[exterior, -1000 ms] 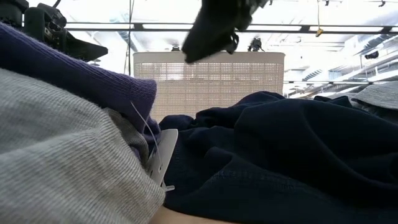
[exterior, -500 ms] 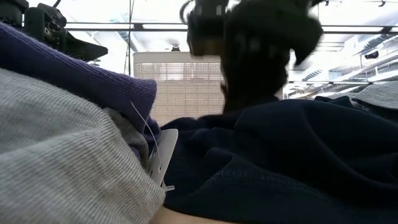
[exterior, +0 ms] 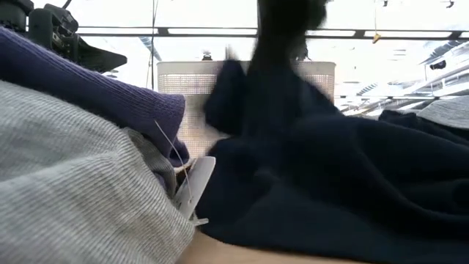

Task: Sort clothes
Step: Put the dark blue boxers into the laundry bin

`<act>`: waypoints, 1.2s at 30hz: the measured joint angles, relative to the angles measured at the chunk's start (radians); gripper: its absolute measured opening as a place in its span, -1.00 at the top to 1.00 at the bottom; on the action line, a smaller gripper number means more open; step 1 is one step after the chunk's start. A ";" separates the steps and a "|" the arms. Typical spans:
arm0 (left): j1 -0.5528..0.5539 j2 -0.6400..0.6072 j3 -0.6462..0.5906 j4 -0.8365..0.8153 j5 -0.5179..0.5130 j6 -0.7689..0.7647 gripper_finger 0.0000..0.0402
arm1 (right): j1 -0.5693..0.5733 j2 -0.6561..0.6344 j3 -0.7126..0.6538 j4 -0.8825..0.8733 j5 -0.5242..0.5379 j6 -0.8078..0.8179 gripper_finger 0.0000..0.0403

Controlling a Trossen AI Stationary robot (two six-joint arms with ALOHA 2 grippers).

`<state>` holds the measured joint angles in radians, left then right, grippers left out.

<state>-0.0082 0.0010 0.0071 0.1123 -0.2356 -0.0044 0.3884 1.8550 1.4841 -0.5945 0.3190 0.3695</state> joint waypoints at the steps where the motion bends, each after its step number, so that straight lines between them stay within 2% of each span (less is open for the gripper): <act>1: 0.000 0.000 0.000 0.000 0.000 0.000 0.99 | -0.005 -0.032 0.016 -0.007 0.025 -0.024 0.97; 8: 0.000 0.000 0.000 0.001 0.000 0.000 0.99 | -0.063 -0.228 0.160 -0.005 0.108 -0.209 0.98; 13: 0.000 0.000 0.000 0.001 0.000 0.000 0.99 | -0.154 -0.266 0.324 -0.010 0.111 -0.359 0.98; 18: 0.000 0.000 0.000 0.001 0.000 0.000 0.99 | -0.290 -0.272 0.535 0.012 0.108 -0.522 0.98; 24: 0.000 0.000 0.000 0.001 0.000 0.000 0.99 | -0.510 -0.273 0.658 0.153 0.035 -0.617 0.98; 29: 0.000 0.000 0.000 0.007 0.000 0.000 0.99 | -0.685 -0.272 0.648 0.155 -0.101 -0.577 0.98; 36: 0.000 0.000 0.000 0.061 0.000 -0.006 0.99 | -0.809 -0.271 0.464 -0.003 -0.318 -0.422 0.94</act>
<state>-0.0082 0.0011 0.0071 0.1729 -0.2354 -0.0100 -0.4207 1.5845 1.9479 -0.5980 0.0014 -0.0527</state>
